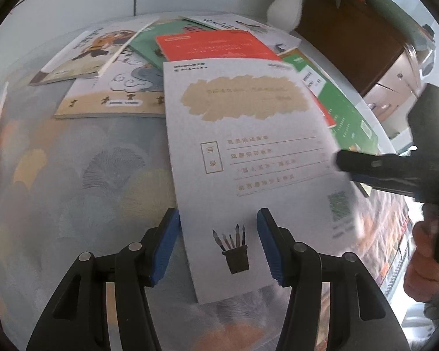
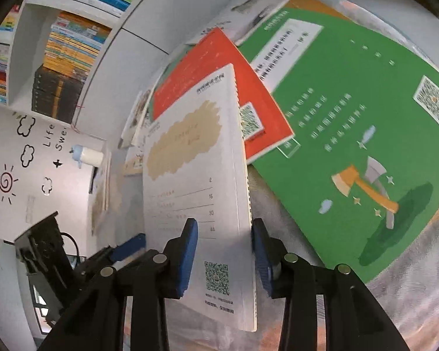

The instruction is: Organize books

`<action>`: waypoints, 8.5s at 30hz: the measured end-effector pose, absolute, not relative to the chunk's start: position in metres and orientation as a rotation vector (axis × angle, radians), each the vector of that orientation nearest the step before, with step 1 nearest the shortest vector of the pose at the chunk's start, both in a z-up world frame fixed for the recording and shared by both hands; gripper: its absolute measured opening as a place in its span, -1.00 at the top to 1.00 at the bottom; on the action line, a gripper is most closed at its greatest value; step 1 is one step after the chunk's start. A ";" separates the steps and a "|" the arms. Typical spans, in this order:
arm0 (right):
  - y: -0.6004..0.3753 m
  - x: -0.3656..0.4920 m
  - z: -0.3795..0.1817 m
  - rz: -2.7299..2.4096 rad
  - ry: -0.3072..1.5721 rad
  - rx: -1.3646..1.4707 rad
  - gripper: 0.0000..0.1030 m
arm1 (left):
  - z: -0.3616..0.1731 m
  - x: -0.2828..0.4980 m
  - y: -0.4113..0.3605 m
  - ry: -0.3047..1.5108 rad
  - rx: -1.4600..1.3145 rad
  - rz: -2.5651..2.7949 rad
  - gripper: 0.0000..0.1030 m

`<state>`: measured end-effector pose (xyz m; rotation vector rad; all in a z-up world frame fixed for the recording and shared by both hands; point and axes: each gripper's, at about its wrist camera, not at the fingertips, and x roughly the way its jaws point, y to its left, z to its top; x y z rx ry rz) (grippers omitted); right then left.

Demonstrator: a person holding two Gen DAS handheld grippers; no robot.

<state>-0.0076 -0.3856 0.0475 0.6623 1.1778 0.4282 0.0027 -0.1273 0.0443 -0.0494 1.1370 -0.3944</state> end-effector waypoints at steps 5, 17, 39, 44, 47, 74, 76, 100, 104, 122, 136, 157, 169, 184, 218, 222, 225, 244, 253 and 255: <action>-0.386 -0.011 0.090 0.620 1.069 0.816 0.30 | 0.052 0.006 -0.109 1.138 -0.189 -0.433 0.00; -0.250 0.013 0.158 0.884 1.031 0.634 0.29 | 0.131 -0.024 0.052 0.927 -0.408 -0.148 -0.05; -0.181 0.024 0.080 0.547 1.178 0.314 0.23 | 0.077 0.002 0.101 1.049 -0.431 -0.186 -0.30; -0.176 0.047 0.054 0.455 1.190 0.241 0.29 | 0.045 0.030 0.069 1.147 -0.412 -0.218 0.31; -0.174 0.044 0.054 0.444 1.176 0.243 0.29 | 0.036 0.029 0.059 1.159 -0.404 -0.235 0.32; -0.202 0.020 0.048 0.448 1.144 0.439 0.29 | 0.048 -0.006 0.023 1.120 -0.470 -0.428 0.80; -0.203 0.023 0.049 0.445 1.169 0.435 0.29 | 0.055 -0.003 0.027 1.102 -0.509 -0.456 0.84; -0.239 -0.004 0.010 0.675 1.251 1.043 -0.05 | 0.057 0.025 0.060 1.125 -0.905 -0.569 0.86; -0.235 -0.003 0.016 0.696 1.225 1.009 0.45 | 0.070 0.024 0.061 1.119 -0.712 -0.508 0.85; -0.157 -0.005 0.150 0.708 0.954 0.156 0.47 | 0.132 0.029 0.097 0.907 -0.560 -0.461 0.84; 0.013 0.108 0.119 0.950 1.028 -0.012 0.46 | 0.078 0.067 0.235 0.899 -0.661 -0.107 0.80; 0.046 0.131 0.068 0.813 1.220 0.070 0.44 | 0.043 0.024 0.283 1.038 -0.644 0.185 0.39; 0.043 0.112 0.082 0.789 1.210 0.103 0.27 | 0.046 0.019 0.280 1.030 -0.656 0.167 0.22; 0.020 0.114 0.062 0.605 1.252 0.014 0.32 | 0.047 0.017 0.274 1.034 -0.621 0.186 0.18; -0.362 0.136 0.069 0.289 1.099 0.188 0.27 | 0.059 0.089 -0.116 1.146 -0.451 -0.268 0.36; -0.359 0.139 0.067 0.339 1.083 0.149 0.27 | 0.048 0.087 -0.128 1.172 -0.456 -0.232 0.36; -0.361 0.139 0.066 0.397 1.096 0.146 0.26 | 0.049 0.077 -0.135 1.174 -0.421 -0.211 0.35; -0.380 0.050 0.059 0.538 1.144 0.080 0.25 | 0.056 -0.008 -0.125 1.188 -0.482 -0.097 0.35; -0.398 0.058 0.046 0.675 1.249 0.459 0.18 | 0.047 -0.010 -0.119 1.194 -0.492 -0.076 0.35; -0.418 0.061 0.038 0.740 1.262 0.677 0.18 | 0.044 -0.011 -0.112 1.191 -0.546 -0.093 0.35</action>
